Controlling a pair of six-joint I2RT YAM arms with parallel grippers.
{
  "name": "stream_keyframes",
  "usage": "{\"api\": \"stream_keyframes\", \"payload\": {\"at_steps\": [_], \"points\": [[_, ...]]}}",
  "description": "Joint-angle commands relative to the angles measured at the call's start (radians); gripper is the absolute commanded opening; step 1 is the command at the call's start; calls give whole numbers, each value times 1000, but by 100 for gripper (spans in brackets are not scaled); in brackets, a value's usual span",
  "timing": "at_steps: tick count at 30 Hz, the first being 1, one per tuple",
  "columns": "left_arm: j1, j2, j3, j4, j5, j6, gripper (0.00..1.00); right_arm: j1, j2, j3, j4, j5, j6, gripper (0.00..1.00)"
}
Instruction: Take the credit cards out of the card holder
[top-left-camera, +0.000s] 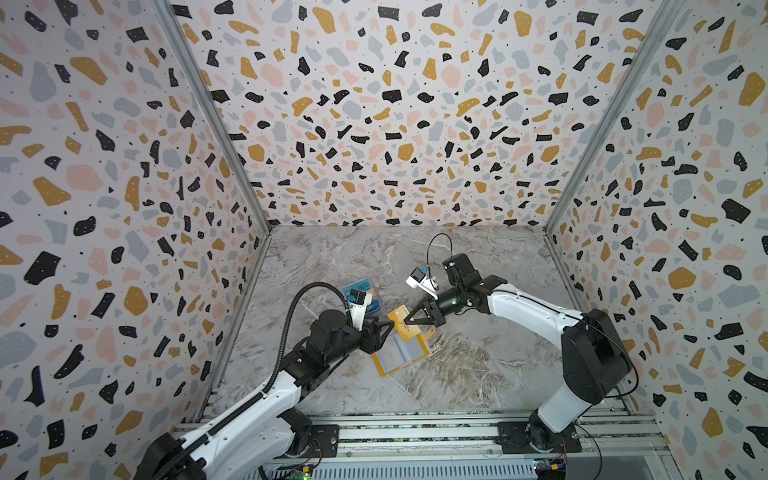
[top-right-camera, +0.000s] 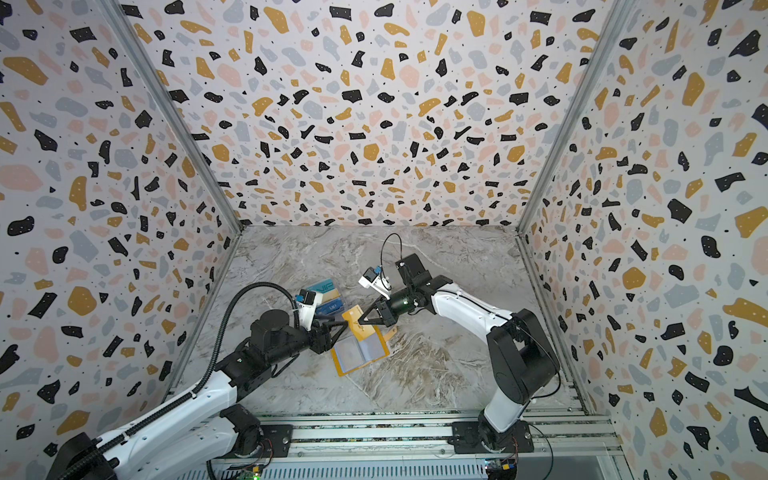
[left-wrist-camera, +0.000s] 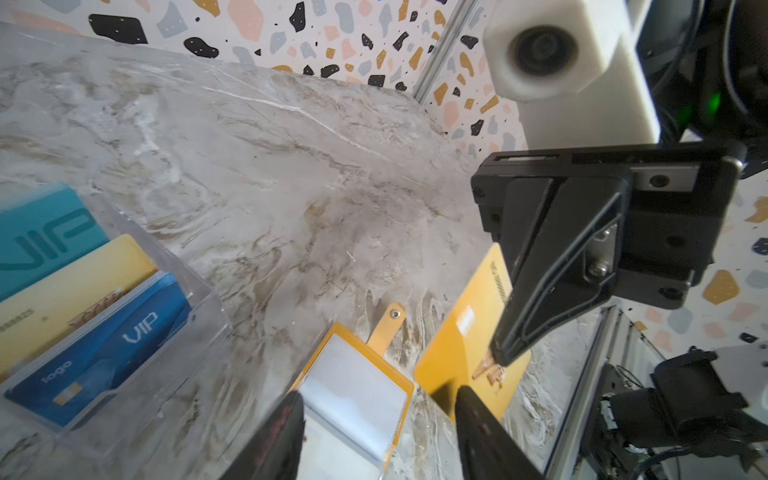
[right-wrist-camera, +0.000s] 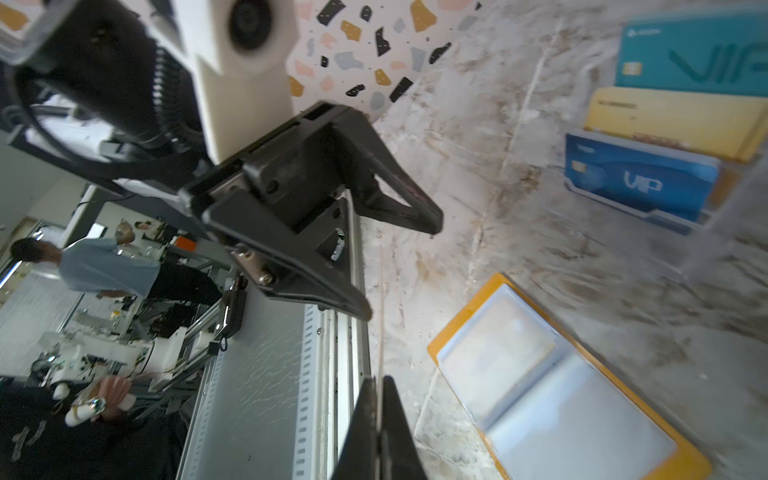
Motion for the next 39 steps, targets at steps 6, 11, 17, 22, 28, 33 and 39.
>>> {"api": "stream_keyframes", "payload": {"at_steps": [6, 11, 17, 22, 28, 33, 39], "points": [[76, 9, -2, 187, 334, -73, 49, 45, 36, 80, -112, -130, -141, 0], [76, 27, -7, 229, 407, -111, 25, 49, 62, 97, -99, -139, -143, 0], [75, 23, -20, 228, 417, -129, 5, 49, 71, 102, -62, -134, -122, 0], [77, 20, -32, 227, 390, -147, 0, 43, 47, 64, 19, -90, -52, 11], [88, -9, -37, 260, 268, -184, 0, 29, -96, -160, 405, 0, 234, 63], [88, -22, -59, 391, 151, -258, 0, 44, -193, -398, 906, 136, 586, 72], [88, -27, -113, 604, 75, -368, 0, 119, -166, -501, 1267, 332, 794, 70]]}}
